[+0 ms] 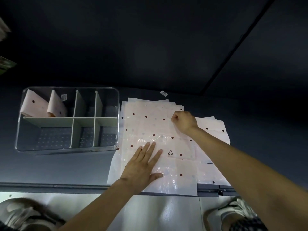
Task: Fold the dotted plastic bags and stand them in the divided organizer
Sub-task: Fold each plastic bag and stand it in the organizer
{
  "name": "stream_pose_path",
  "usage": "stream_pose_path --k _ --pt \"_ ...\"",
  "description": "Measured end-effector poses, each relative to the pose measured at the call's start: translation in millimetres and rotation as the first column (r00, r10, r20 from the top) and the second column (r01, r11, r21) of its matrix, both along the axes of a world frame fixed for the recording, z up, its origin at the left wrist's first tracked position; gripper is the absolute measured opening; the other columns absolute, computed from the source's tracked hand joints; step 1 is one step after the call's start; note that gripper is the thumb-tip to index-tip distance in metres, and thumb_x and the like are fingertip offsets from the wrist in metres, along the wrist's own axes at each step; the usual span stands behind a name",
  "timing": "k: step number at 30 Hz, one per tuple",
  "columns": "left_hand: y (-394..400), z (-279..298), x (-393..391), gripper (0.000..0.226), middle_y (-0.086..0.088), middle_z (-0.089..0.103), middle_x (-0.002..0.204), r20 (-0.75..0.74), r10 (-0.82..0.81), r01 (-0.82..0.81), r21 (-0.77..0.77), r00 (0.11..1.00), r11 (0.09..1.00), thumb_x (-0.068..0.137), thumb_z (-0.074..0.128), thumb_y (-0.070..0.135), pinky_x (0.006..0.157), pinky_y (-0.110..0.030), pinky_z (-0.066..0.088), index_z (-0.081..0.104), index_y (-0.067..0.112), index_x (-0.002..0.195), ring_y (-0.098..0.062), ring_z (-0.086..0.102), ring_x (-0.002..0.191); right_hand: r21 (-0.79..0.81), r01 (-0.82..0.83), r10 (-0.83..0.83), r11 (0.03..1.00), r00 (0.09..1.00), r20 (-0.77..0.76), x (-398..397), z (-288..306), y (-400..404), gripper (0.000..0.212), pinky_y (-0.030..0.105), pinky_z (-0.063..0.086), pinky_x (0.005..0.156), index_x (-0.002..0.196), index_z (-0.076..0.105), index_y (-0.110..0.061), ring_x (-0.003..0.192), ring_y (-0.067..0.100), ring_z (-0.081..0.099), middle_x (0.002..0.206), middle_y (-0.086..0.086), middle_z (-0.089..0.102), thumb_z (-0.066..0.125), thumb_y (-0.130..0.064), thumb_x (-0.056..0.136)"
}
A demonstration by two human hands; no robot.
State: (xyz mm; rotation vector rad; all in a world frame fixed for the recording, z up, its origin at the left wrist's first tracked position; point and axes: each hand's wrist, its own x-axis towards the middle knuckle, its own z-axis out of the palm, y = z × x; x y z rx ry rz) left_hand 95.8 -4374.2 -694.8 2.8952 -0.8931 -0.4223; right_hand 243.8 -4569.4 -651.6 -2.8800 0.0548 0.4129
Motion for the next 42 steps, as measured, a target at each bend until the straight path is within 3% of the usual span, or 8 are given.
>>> stream_pose_path --k 5,8,13,19,22,25,37,42 --pt "1 -3 0 0.07 -0.009 -0.039 0.147 -0.006 -0.033 0.033 0.023 0.999 0.999 0.083 -0.006 0.07 0.114 -0.044 -0.018 -0.036 0.035 0.135 -0.028 -0.037 0.135 -0.006 -0.037 0.037 0.999 0.967 0.252 -31 1 9 0.031 0.034 0.037 0.1 0.123 0.056 -0.01 0.12 0.028 0.042 0.129 0.011 0.05 0.044 -0.012 0.095" --pt "-1 -4 0 0.073 -0.011 -0.036 0.149 0.001 -0.038 0.038 0.052 0.999 0.998 0.081 -0.009 0.069 0.115 -0.043 -0.016 -0.028 0.033 0.141 -0.028 -0.035 0.136 0.082 -0.332 0.276 0.94 0.879 0.389 -88 -6 25 0.036 0.04 0.031 0.113 0.13 0.053 -0.004 0.133 0.03 0.041 0.139 0.015 0.049 0.046 -0.012 0.096" --pt "2 -2 3 0.073 -0.008 -0.033 0.151 -0.004 -0.038 0.038 0.011 0.999 0.999 0.082 -0.006 0.069 0.115 -0.039 -0.019 -0.021 0.035 0.144 -0.025 -0.037 0.134 0.027 -0.453 0.45 0.891 0.89 0.074 -161 -36 15 0.072 0.031 -0.012 0.116 0.149 0.0 -0.011 0.145 0.017 -0.011 0.155 0.0 -0.012 0.014 -0.057 0.095" --pt "27 3 8 0.067 -0.003 -0.032 0.151 -0.053 -0.072 0.071 -0.021 0.996 0.997 0.089 0.009 0.067 0.115 -0.033 -0.018 -0.022 0.04 0.142 -0.02 -0.03 0.139 -0.087 -0.37 0.369 0.925 0.929 -0.034 -186 -35 -44 0.077 0.028 -0.017 0.116 0.142 -0.023 -0.017 0.139 0.008 -0.028 0.15 -0.004 -0.031 -0.001 -0.066 0.088" --pt "38 3 6 0.07 -0.001 -0.029 0.153 -0.071 -0.044 0.041 -0.043 0.996 0.998 0.084 0.005 0.07 0.115 -0.03 -0.016 -0.015 0.041 0.144 -0.019 -0.028 0.14 -0.142 -0.372 0.381 0.917 0.924 0.04 -182 -18 -59 0.073 0.029 -0.003 0.119 0.148 0.012 -0.009 0.146 0.015 0.001 0.156 0.002 0.001 0.021 -0.057 0.094" --pt "37 6 6 0.07 0.001 -0.019 0.156 -0.085 -0.007 0.001 -0.082 0.996 0.997 0.086 0.012 0.07 0.115 -0.027 -0.014 0.0 0.042 0.148 -0.016 -0.02 0.143 -0.158 -0.357 0.39 0.92 0.862 0.322 -165 -4 -50 0.036 0.038 0.049 0.097 0.101 0.073 -0.007 0.108 0.024 0.064 0.117 0.009 0.067 0.078 -0.032 0.075" --pt "24 18 16 0.059 0.005 0.025 0.152 -0.094 0.131 -0.146 -0.178 0.987 0.973 0.088 0.037 0.066 0.114 -0.03 0.017 0.038 0.039 0.14 -0.016 0.019 0.139 -0.336 -0.499 0.589 0.799 0.762 0.268 -131 -6 -15 0.026 0.019 0.042 0.04 0.056 0.061 -0.016 0.048 0.012 0.053 0.055 -0.005 0.057 0.081 -0.003 0.046" --pt "36 26 17 0.063 0.012 0.029 0.152 -0.092 0.107 -0.128 -0.266 0.99 0.956 0.088 0.056 0.05 0.115 -0.022 0.009 0.033 0.032 0.144 -0.009 0.02 0.142 0.068 -0.471 0.464 0.879 0.881 0.094 -135 5 -22 0.022 0.035 0.051 0.074 0.111 0.058 -0.013 0.084 0.022 0.063 0.098 0.004 0.068 0.046 -0.025 0.098"
